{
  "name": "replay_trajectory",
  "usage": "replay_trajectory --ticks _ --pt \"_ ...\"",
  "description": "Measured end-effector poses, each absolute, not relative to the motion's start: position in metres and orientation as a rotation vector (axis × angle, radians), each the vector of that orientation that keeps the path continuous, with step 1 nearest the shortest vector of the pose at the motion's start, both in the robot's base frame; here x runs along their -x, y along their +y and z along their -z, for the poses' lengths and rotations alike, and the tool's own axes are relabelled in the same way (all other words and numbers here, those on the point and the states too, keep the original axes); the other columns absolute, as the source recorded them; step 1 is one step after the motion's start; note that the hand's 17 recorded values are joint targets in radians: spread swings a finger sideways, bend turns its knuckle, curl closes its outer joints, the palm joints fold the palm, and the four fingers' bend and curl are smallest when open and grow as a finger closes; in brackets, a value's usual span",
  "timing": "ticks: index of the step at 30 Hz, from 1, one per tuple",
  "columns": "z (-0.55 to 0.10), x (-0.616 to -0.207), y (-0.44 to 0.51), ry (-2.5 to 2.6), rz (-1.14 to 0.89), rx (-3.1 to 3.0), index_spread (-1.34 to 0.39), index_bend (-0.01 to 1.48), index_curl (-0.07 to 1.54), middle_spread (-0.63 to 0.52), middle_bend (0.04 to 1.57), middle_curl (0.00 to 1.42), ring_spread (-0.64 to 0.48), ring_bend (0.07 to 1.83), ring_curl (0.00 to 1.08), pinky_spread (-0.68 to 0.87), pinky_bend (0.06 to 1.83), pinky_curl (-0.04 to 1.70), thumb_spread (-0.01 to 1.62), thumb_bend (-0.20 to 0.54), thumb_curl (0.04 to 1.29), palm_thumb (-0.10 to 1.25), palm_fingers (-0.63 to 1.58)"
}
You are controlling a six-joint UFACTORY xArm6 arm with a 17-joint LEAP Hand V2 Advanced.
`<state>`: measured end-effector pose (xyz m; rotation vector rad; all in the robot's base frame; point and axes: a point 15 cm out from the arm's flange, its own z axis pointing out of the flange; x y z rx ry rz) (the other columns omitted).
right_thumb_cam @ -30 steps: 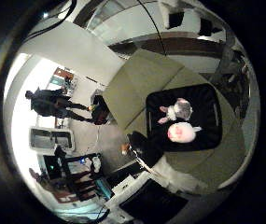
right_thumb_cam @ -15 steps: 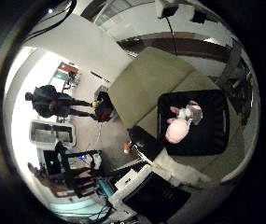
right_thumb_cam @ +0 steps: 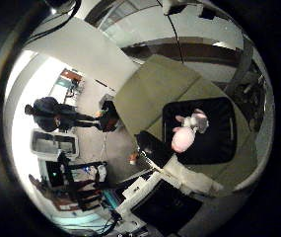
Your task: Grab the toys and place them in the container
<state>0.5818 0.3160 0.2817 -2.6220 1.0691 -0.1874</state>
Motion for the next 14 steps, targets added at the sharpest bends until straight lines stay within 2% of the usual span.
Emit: replay_trajectory --ticks 14 --pt "-0.306 -0.604 0.195 1.229 0.197 2.599 -0.39 0.18 0.36 -0.09 0.23 0.38 -0.04 0.47 0.28 0.32 0.64 0.12 1.06 -0.025 0.28 0.44 0.32"
